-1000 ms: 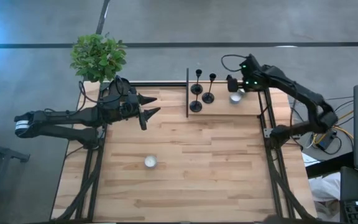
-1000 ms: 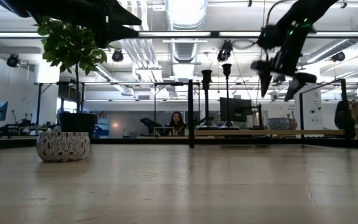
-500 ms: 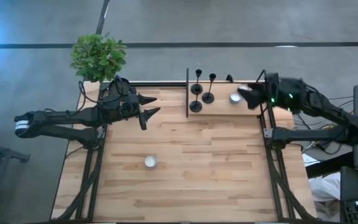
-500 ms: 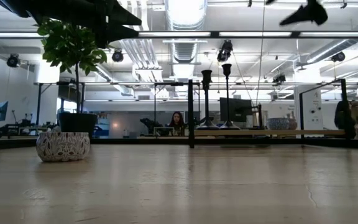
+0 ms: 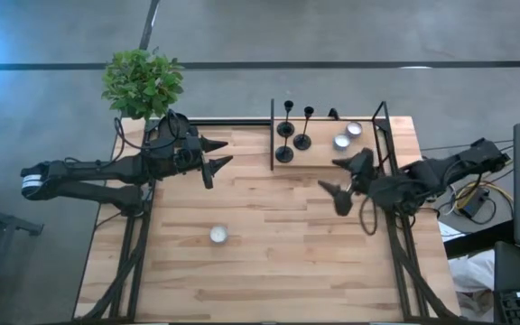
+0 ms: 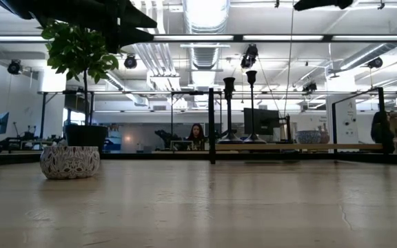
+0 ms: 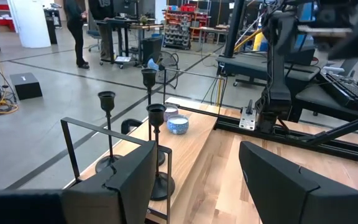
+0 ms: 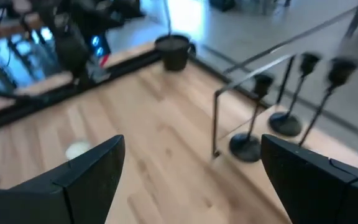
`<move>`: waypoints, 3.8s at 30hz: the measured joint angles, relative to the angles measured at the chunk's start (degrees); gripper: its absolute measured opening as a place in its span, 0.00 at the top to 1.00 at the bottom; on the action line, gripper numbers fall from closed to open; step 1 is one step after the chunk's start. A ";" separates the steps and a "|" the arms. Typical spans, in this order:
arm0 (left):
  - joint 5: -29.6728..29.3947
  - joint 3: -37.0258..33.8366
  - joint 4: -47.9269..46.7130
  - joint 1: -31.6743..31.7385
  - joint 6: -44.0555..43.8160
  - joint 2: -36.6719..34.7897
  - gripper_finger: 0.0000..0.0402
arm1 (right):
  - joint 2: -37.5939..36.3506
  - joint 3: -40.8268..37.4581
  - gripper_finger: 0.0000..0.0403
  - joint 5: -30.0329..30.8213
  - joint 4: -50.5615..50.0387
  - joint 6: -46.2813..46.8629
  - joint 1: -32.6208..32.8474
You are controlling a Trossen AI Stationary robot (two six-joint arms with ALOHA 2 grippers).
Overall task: Pick & Place candle stick holders
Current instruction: Put the red scented candle on the shelf
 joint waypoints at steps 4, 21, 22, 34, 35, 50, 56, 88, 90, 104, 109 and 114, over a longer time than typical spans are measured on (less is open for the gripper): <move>0.02 0.00 0.02 0.00 0.00 0.00 0.41 | 4.08 0.00 0.10 -3.01 -0.74 3.05 -0.03; 0.01 0.00 0.02 0.00 0.00 0.01 0.41 | 5.43 -14.98 0.32 -0.17 -6.24 28.01 8.25; 0.01 0.00 0.02 0.00 0.00 0.00 0.41 | 4.82 -16.27 0.34 -0.19 -5.60 28.65 8.23; 0.02 0.00 -0.04 -0.02 -0.02 0.02 0.41 | -7.06 -32.73 0.60 -6.04 11.92 22.56 8.30; 0.02 0.00 -0.04 0.00 0.00 0.00 0.41 | -8.75 -34.23 0.64 -6.05 13.79 20.45 8.23; 0.00 0.00 -0.07 0.00 0.00 0.00 0.41 | -30.58 -54.00 0.98 -25.89 37.71 -16.09 -8.73; 0.01 0.00 -0.09 -0.01 0.00 0.01 0.41 | -36.95 -58.17 0.98 -30.36 38.18 -30.62 -13.05; 0.02 0.00 -0.87 -0.02 -0.02 0.11 0.41 | -40.22 -60.65 0.98 -38.19 39.76 -28.57 -14.08; 0.01 0.00 -0.87 -0.02 -0.02 0.11 0.41 | -40.20 -60.65 0.98 -38.10 39.74 -28.57 -14.08; 0.00 0.00 -0.76 -0.02 -0.02 0.11 0.41 | -40.20 -60.65 0.98 -37.98 39.77 -28.34 -14.08; 0.66 0.00 -0.52 -0.05 -4.32 0.13 0.41 | -40.20 -60.65 0.98 -37.97 39.79 -28.34 -14.08; 1.01 0.00 -0.46 -0.09 -20.17 0.14 0.41 | -40.20 -60.65 0.98 -37.95 39.81 -28.33 -14.08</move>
